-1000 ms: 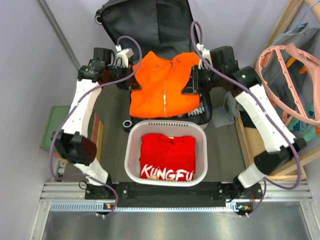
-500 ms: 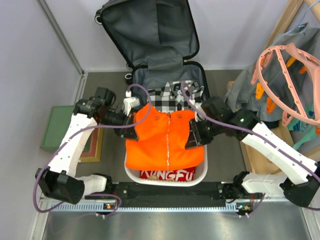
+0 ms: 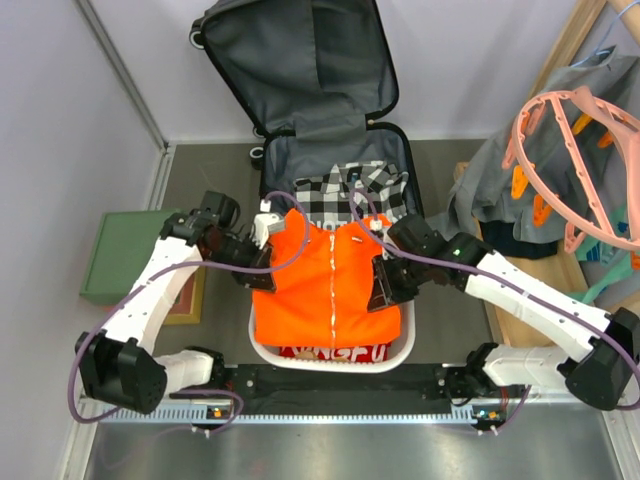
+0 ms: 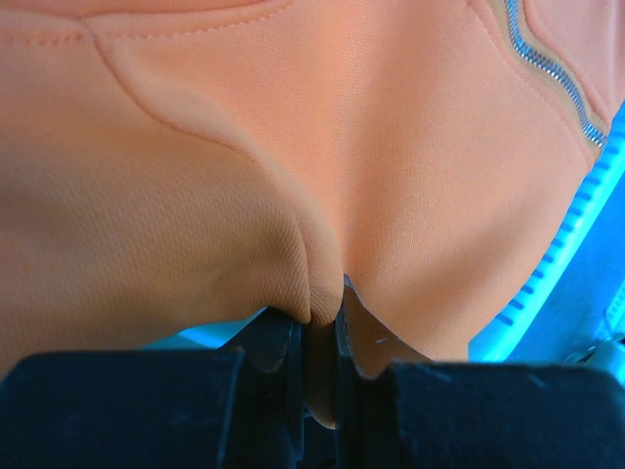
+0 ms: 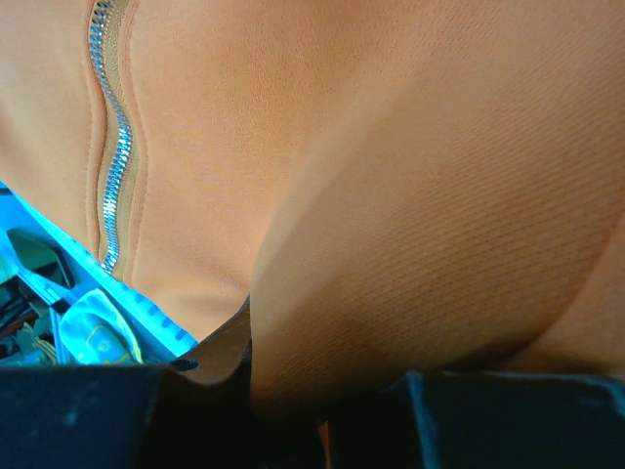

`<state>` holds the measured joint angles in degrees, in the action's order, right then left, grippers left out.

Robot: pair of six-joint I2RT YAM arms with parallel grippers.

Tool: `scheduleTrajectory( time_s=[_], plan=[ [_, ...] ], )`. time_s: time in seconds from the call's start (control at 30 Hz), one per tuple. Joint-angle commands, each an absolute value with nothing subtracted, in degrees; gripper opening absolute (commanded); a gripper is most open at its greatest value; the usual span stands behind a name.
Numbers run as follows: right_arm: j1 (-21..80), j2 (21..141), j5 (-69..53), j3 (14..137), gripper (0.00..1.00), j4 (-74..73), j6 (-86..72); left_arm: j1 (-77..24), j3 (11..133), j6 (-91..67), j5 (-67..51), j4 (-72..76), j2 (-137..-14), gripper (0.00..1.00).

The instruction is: Open, take out, and arrange the luggage

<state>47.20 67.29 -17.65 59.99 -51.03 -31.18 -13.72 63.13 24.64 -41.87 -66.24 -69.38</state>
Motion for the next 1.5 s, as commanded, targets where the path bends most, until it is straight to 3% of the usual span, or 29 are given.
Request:
scheduleTrajectory(
  time_s=[0.0, 0.23, 0.3, 0.33, 0.47, 0.53, 0.63, 0.7, 0.8, 0.87, 0.9, 0.97, 1.0, 1.03, 1.23, 1.47],
  plan=[
    [48.6, 67.2, -14.7, 59.9, 0.00, -57.2, -30.8, -15.9, 64.7, 32.1, -37.2, -68.5, -70.8, 0.00],
    [49.1, 71.2, -13.6, 56.9, 0.00, -56.0, -29.5, -22.5, 63.7, 33.1, -32.5, -67.2, -73.4, 0.00],
    [49.6, 72.1, -11.3, 57.0, 0.00, -57.5, -28.9, -23.4, 63.7, 32.9, -31.7, -66.6, -73.7, 0.05],
    [49.7, 72.2, -9.6, 57.2, 0.01, -58.9, -28.6, -23.4, 64.1, 32.9, -30.8, -66.4, -73.9, 0.16],
    [50.0, 70.9, -6.9, 59.8, 0.22, -60.7, -28.0, -23.3, 67.8, 32.3, -26.5, -66.4, -73.8, 0.45],
    [50.5, 69.6, -3.4, 63.7, 0.38, -62.1, -27.5, -23.3, 72.2, 32.0, -25.1, -68.5, -74.0, 0.50],
    [52.6, 68.7, 1.7, 70.6, 0.52, -66.0, -26.1, -23.3, 78.3, 32.1, -24.3, -70.8, -73.7, 0.60],
    [54.3, 68.5, 4.7, 75.4, 0.54, -68.9, -25.3, -23.3, 81.4, 32.0, -24.4, -71.5, -73.5, 0.65],
    [54.8, 67.9, 8.2, 80.0, 0.56, -71.6, -24.9, -23.6, 83.8, 30.1, -26.5, -68.5, -72.2, 0.64],
    [54.8, 67.9, 11.8, 82.5, 0.54, -72.2, -24.8, -24.5, 81.7, 28.6, -26.8, -64.3, -71.1, 0.55],
    [54.8, 67.9, 16.9, 83.1, 0.40, -72.0, -24.9, -25.3, 79.4, 26.2, -26.6, -62.9, -71.2, 0.51],
    [54.8, 68.6, 21.4, 83.3, 0.22, -69.0, -24.7, -25.7, 77.1, 23.8, -24.4, -57.1, -71.9, 0.43],
    [54.6, 69.1, 24.5, 83.0, 0.06, -67.0, -24.2, -25.8, 75.1, 22.2, -23.5, -55.0, -72.2, 0.43],
    [54.3, 69.4, 25.3, 82.5, 0.01, -62.4, -23.2, -25.8, 74.1, 21.4, -21.0, -53.0, -72.8, 0.43],
    [51.4, 74.2, 23.9, 76.2, 0.00, -49.9, -21.4, -27.7, 68.2, 19.0, -18.4, -45.1, -75.5, 0.43],
    [51.2, 76.6, 21.0, 58.9, 0.00, -41.7, -26.9, -28.7, 58.4, 19.9, -14.2, -39.6, -75.8, 0.44]
  ],
)
